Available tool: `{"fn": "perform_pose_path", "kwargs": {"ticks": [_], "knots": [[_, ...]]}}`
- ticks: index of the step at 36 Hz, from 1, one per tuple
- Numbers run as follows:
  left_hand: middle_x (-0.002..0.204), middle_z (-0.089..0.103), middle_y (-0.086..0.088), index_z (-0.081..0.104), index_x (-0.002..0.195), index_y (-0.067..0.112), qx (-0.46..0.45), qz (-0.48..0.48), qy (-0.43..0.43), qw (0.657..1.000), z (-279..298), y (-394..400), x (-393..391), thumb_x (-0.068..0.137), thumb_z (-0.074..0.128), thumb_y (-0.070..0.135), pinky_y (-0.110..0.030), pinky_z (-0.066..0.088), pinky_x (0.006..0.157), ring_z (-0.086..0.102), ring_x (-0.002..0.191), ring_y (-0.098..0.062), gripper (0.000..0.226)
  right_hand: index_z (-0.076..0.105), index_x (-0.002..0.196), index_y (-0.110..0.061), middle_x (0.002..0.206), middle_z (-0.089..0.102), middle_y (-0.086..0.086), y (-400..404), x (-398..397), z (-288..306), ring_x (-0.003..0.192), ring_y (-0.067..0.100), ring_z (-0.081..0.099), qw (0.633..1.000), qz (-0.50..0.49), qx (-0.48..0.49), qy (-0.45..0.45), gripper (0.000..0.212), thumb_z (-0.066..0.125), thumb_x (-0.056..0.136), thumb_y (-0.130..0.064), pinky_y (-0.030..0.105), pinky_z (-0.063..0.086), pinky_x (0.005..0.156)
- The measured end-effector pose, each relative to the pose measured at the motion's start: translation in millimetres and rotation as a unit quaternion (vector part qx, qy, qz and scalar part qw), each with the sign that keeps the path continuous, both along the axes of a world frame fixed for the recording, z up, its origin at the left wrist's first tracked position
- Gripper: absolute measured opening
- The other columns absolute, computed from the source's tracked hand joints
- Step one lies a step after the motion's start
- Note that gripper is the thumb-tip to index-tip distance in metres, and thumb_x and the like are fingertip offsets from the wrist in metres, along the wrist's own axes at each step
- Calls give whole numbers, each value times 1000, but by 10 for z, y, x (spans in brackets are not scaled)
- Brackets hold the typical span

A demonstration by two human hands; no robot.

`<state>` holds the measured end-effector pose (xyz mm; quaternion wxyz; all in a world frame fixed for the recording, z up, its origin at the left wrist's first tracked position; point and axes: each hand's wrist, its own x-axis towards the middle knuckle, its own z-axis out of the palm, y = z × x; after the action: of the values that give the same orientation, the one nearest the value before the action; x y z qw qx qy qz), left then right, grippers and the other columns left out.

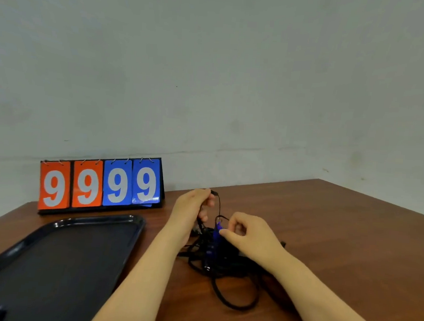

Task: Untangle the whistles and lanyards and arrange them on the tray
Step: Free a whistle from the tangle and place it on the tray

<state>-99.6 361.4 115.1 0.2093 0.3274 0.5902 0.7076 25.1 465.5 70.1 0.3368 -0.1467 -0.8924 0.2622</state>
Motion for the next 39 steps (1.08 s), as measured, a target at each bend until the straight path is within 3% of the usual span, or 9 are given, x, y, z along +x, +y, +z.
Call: {"fn": "perform_pose_path", "kwargs": {"ticks": [3, 9, 14, 17, 20, 22, 29, 35, 39], "knots": [[81, 73, -6, 57, 74, 9, 30, 2, -31, 999, 69, 10, 48, 95, 49, 14, -30, 45, 59, 47, 52, -14, 24, 54, 77, -24, 62, 51, -7, -3, -3, 10, 55, 1, 45, 998, -12, -42, 33, 18, 67, 87, -32, 17, 40, 56], [82, 73, -12, 48, 67, 9, 91, -44, -77, 992, 113, 43, 133, 96, 45, 10, -32, 50, 66, 59, 64, -19, 29, 67, 94, -31, 78, 65, -10, -4, -40, 24, 69, -1, 56, 996, -13, -76, 39, 8, 65, 88, -36, 14, 44, 64], [80, 71, -11, 49, 70, 9, 151, -89, -126, 976, 155, 4, 157, 98, 42, 11, -32, 52, 69, 65, 72, -21, 28, 71, 88, -29, 75, 67, -6, -21, -75, 23, 68, 1, 58, 992, 8, -105, 62, 6, 65, 89, -33, 17, 47, 66], [72, 70, -6, 50, 69, 11, 150, -60, -128, 979, 158, 6, 137, 99, 42, 13, -29, 51, 62, 63, 65, -19, 31, 71, 85, -24, 77, 68, -6, -2, -80, 36, 72, 2, 62, 985, 15, -147, 93, 10, 64, 90, -29, 21, 51, 71], [59, 53, -1, 51, 67, 13, 68, 61, -66, 994, 94, 28, 33, 96, 45, 15, -27, 38, 55, 45, 51, -14, 29, 70, 81, -25, 75, 68, -7, 51, -60, 55, 74, 8, 63, 968, 3, -197, 155, 11, 64, 90, -26, 26, 52, 73], [61, 42, 1, 51, 69, 14, -1, 121, 19, 992, 8, 52, -55, 93, 47, 18, -30, 31, 57, 35, 55, -14, 25, 70, 86, -24, 84, 69, -7, 73, -39, 67, 78, 7, 62, 966, -8, -190, 177, 8, 63, 91, -26, 20, 46, 71], [69, 52, 7, 61, 78, 21, -70, 123, 181, 973, -111, 86, -50, 98, 49, 29, -26, 38, 63, 45, 63, -8, 25, 63, 96, -34, 92, 60, -10, 71, 5, 85, 81, -1, 56, 969, -72, -109, 210, 7, 61, 92, -29, 12, 43, 68], [87, 64, 9, 67, 84, 26, -187, 109, 312, 925, -199, 77, -84, 97, 50, 31, -24, 42, 65, 55, 77, -5, 22, 69, 111, -25, 89, 67, -10, 292, -7, -6, 83, 5, 60, 977, -164, -69, 121, 22, 57, 94, -32, 18, 44, 69], [110, 64, 5, 68, 101, 27, -241, 119, 355, 895, -274, 113, -163, 96, 49, 30, -22, 39, 72, 56, 88, -6, 20, 58, 128, -24, 111, 64, -8, 352, -13, -23, 99, 7, 57, 980, -136, -141, 44, 33, 52, 96, -30, 25, 45, 88]]}}
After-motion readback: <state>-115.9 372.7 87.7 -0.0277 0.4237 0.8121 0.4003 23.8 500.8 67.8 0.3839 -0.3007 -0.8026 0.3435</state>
